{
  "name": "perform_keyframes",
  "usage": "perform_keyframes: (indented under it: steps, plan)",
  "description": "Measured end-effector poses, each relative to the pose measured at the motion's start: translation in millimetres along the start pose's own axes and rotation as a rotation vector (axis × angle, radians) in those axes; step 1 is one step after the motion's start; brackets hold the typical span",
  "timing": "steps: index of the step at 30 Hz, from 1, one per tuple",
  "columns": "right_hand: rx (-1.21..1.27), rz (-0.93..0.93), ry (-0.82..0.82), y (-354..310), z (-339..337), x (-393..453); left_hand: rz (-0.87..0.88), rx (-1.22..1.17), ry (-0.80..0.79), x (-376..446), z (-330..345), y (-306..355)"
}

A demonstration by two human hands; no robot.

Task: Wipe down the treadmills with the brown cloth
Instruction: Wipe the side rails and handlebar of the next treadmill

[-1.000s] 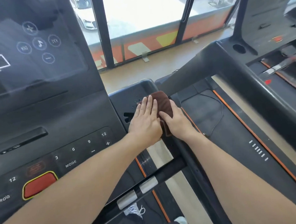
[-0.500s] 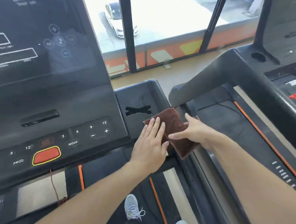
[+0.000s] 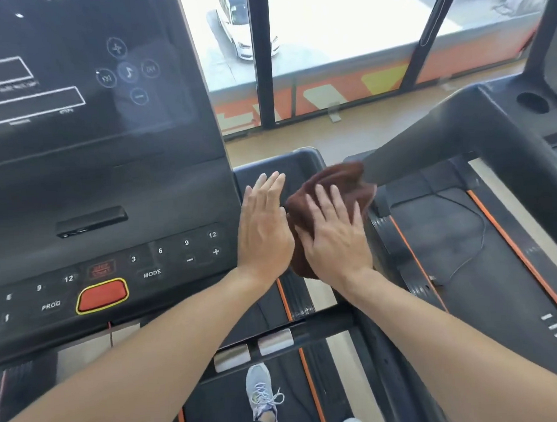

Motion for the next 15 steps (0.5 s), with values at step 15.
perform_keyframes:
  steps: [15]
  plan:
    - [0.05,-0.183,-0.134,-66.9,9.8,158.2,-0.168,-0.188,0.172,3.0,-9.6,-17.7]
Point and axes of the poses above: each hand's wrist, its own x-axis towards the middle knuckle, its own z-axis out of the palm, y = z × x, the point moved 10 cm from there along x, towards the middle knuckle, and after that the axes turned 13 degrees about -x, right-handed, at the moved point
